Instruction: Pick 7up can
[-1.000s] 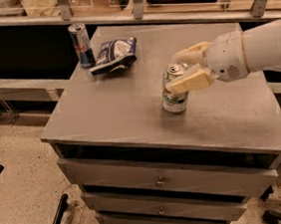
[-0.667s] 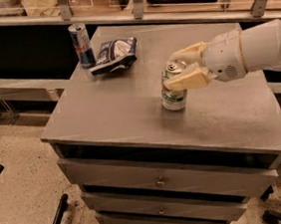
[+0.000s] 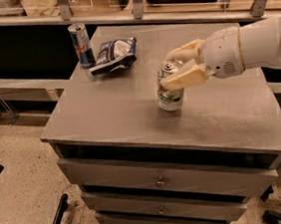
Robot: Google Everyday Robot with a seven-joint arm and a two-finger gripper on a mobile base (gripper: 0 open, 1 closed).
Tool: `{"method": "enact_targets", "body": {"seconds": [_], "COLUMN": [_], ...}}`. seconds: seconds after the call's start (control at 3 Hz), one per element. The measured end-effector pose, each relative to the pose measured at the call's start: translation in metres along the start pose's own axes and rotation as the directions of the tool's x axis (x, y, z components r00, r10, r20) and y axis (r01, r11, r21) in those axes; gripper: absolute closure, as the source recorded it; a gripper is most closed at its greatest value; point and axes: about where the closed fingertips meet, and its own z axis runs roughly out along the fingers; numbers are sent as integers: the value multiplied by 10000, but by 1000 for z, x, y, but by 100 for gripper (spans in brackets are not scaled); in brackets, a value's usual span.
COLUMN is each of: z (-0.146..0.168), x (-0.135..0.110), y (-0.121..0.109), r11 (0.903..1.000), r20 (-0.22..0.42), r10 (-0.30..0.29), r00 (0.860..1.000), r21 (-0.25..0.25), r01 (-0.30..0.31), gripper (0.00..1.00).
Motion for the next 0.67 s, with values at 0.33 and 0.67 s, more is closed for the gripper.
{"method": "enact_targets", "body": {"seconds": [0.33, 0.67], "z": [0, 3], "x": [-37, -75], "y": [-4, -3], "r11": [9975, 9884], "r20": [541, 910], "r10": [-699, -1478], "r00": [9961, 9848], "r21": [-24, -201], "r01": [701, 1502], "gripper": [100, 100]}}
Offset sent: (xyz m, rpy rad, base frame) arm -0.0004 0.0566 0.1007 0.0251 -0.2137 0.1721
